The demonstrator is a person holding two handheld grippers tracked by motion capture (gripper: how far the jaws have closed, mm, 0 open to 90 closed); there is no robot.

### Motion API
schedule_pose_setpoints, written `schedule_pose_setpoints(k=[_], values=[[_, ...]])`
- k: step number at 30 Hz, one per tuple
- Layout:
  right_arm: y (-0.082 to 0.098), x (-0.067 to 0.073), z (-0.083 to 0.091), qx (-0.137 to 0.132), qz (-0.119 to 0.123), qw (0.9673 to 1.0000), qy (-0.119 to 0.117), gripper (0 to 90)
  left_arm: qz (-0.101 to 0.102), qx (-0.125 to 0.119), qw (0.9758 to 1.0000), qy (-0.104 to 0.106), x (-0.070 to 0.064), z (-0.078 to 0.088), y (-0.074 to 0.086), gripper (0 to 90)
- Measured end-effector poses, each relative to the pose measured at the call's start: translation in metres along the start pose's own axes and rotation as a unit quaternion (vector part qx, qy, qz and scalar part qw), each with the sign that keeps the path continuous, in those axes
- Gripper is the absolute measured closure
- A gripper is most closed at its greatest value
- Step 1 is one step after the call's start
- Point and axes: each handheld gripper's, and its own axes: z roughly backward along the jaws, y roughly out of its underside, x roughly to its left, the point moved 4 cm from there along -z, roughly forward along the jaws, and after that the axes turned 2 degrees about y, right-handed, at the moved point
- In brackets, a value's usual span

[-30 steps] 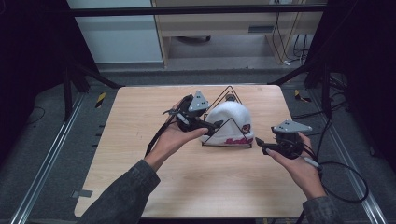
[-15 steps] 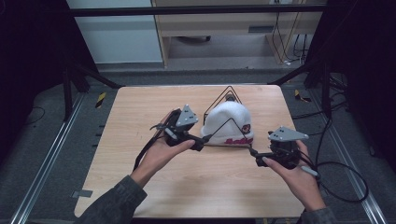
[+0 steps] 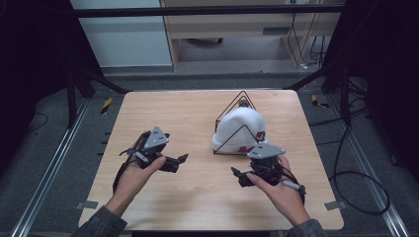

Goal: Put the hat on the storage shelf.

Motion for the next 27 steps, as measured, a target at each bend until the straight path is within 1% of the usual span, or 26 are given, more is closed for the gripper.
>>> schedule_pose_setpoints(k=[1,3,6,12,13,14,15,17,18,19,23,24,25,27], values=[[0.000,0.004,-0.005,0.003,0.002,1.0000,-0.004,7.7,0.004,0.006,0.9999,-0.009,0.005,0.005,0.009,5.1],[0.000,0.011,-0.014,0.011,0.006,0.9999,-0.012,8.1,0.009,0.007,0.9999,-0.010,0.008,0.009,0.017,5.1],[0.001,0.018,-0.025,0.017,0.008,0.9996,-0.021,9.1,0.014,0.016,0.9997,-0.015,0.014,0.015,0.030,5.1],[0.008,0.027,-0.047,0.023,-0.004,0.9991,-0.037,10.1,0.029,0.026,0.9990,-0.022,0.028,0.023,0.055,5.3],[0.010,0.028,-0.052,0.024,-0.005,0.9990,-0.039,10.2,0.032,0.026,0.9989,-0.023,0.030,0.024,0.057,5.5],[0.010,0.028,-0.052,0.024,-0.005,0.9990,-0.039,10.2,0.032,0.026,0.9989,-0.023,0.030,0.024,0.057,5.6],[0.014,0.032,-0.060,0.029,-0.007,0.9987,-0.042,10.4,0.040,0.026,0.9985,-0.026,0.036,0.026,0.065,5.6],[0.017,0.035,-0.069,0.033,-0.013,0.9983,-0.045,10.6,0.048,0.028,0.9981,-0.028,0.040,0.026,0.073,5.6],[0.017,0.035,-0.069,0.033,-0.013,0.9983,-0.045,10.6,0.048,0.028,0.9981,-0.028,0.040,0.026,0.073,5.7],[0.018,0.039,-0.076,0.039,-0.017,0.9980,-0.048,10.7,0.053,0.031,0.9976,-0.031,0.044,0.025,0.079,5.9],[0.020,0.049,-0.088,0.045,-0.015,0.9973,-0.055,10.7,0.059,0.043,0.9967,-0.035,0.051,0.020,0.092,6.0],[0.020,0.049,-0.088,0.045,-0.015,0.9973,-0.055,10.7,0.059,0.043,0.9967,-0.035,0.051,0.020,0.092,6.0],[0.021,0.055,-0.096,0.050,-0.014,0.9968,-0.060,10.7,0.067,0.048,0.9960,-0.035,0.055,0.017,0.100,6.0],[0.023,0.058,-0.100,0.054,-0.014,0.9965,-0.063,10.6,0.073,0.051,0.9954,-0.036,0.058,0.015,0.106,6.0]])
